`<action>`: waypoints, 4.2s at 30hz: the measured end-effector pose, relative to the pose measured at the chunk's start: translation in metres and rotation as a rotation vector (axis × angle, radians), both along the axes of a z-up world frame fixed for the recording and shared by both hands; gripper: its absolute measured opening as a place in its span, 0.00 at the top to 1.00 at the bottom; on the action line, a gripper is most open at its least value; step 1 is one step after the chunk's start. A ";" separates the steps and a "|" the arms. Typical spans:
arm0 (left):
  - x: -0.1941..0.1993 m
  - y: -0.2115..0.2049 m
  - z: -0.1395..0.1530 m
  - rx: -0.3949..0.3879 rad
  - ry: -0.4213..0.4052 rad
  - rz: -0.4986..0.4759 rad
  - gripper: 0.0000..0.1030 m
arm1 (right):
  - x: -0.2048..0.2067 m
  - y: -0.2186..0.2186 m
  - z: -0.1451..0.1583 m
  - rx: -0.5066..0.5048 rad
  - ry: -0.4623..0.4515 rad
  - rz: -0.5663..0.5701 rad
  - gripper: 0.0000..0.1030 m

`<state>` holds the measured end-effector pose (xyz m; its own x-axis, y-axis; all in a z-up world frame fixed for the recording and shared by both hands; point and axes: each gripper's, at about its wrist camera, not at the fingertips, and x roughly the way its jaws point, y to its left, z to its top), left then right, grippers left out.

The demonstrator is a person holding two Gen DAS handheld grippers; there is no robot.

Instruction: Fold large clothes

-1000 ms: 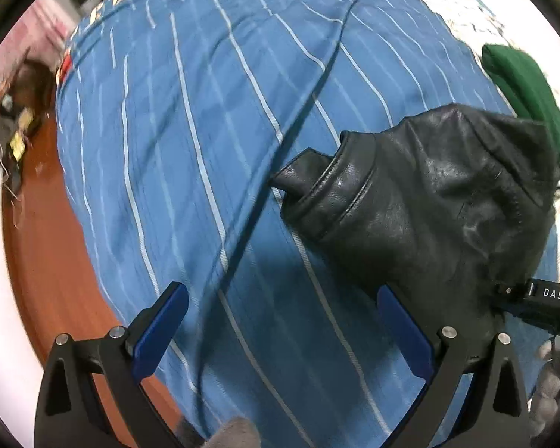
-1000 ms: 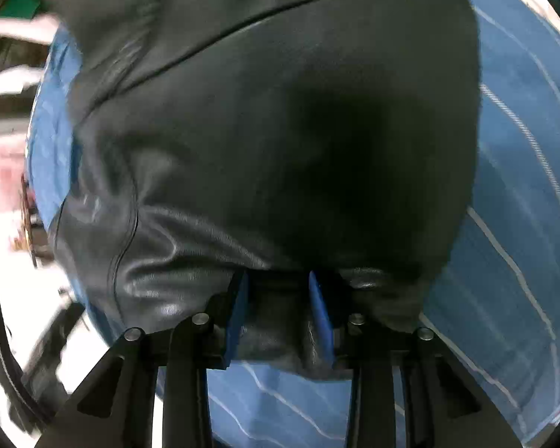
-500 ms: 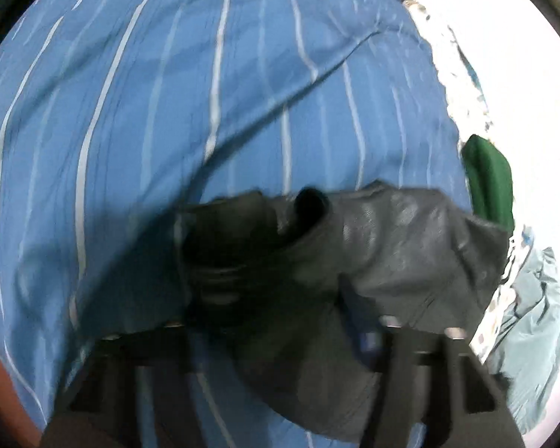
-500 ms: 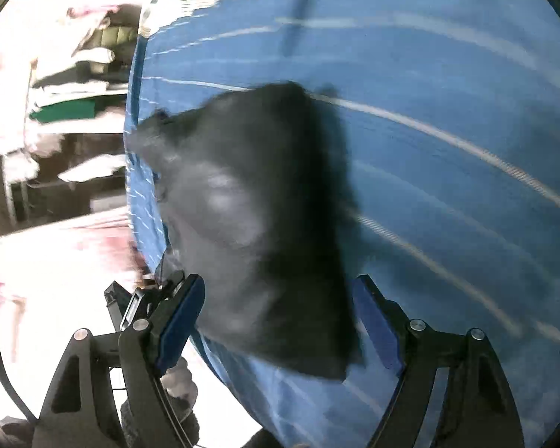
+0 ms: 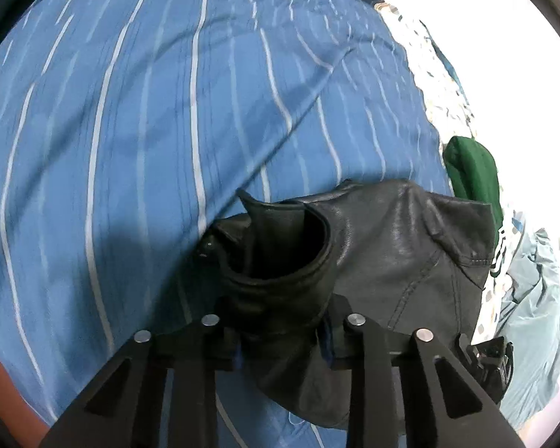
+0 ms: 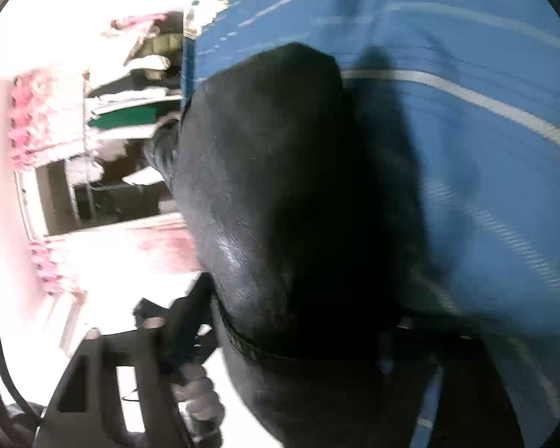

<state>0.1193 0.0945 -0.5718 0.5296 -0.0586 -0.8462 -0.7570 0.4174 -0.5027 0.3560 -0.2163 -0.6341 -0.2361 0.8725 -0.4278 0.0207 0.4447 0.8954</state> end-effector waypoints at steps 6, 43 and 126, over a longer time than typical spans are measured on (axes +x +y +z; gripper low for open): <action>0.019 0.029 0.032 0.000 -0.028 -0.083 0.80 | -0.017 -0.009 0.043 0.060 0.004 -0.081 0.54; 0.549 -0.013 0.079 0.087 -0.209 -0.621 0.80 | 0.385 -0.133 0.130 0.078 -0.047 -0.531 0.56; 0.103 -0.055 0.561 0.829 -0.258 -0.818 0.00 | -0.247 0.101 0.773 -1.202 -0.809 -0.692 0.09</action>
<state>0.2218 0.0399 -0.0107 0.7497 0.0558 -0.6594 -0.0308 0.9983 0.0494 0.1092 -0.1156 0.1388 0.6601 -0.2081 -0.7218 0.2250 0.9715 -0.0743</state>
